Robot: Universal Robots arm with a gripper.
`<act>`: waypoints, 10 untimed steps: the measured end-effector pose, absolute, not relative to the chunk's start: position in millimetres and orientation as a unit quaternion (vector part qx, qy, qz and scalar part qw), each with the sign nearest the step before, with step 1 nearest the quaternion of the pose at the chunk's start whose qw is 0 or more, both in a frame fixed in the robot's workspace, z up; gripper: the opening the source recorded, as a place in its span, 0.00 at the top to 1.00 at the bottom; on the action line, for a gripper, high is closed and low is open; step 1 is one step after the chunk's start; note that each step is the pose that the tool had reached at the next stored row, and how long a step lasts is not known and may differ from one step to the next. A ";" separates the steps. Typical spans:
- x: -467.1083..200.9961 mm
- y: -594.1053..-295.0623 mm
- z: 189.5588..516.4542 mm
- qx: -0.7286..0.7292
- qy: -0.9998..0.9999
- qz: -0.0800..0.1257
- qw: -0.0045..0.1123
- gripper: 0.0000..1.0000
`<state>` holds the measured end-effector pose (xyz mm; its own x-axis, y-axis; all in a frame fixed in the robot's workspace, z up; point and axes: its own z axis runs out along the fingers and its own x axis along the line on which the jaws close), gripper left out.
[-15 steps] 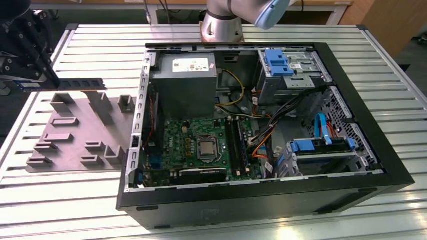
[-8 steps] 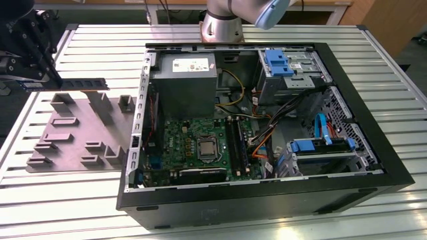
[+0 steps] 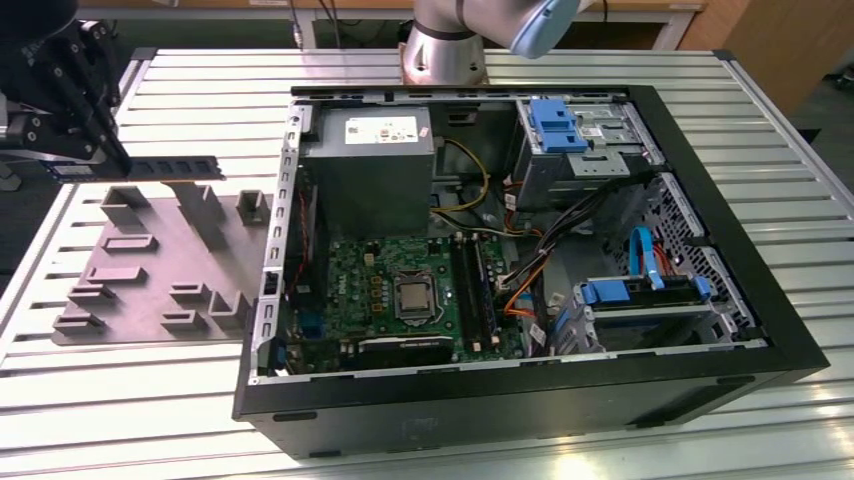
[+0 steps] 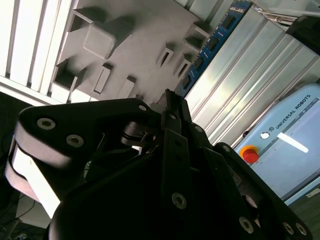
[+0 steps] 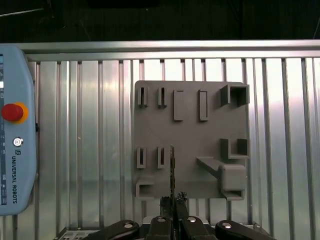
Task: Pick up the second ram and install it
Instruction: 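Pick up the second ram and move it above second insertion slot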
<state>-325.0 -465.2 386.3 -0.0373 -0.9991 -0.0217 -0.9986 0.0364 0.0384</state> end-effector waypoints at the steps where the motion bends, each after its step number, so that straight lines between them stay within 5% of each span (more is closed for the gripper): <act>1: -324.0 -465.2 386.3 0.694 -0.720 -0.021 0.006 0.86; 10: -313.1 -465.2 386.3 0.694 -0.720 -0.021 0.006 0.86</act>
<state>-313.1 -465.2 386.3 -0.0372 -0.9991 -0.0217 -0.9986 0.0364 0.0384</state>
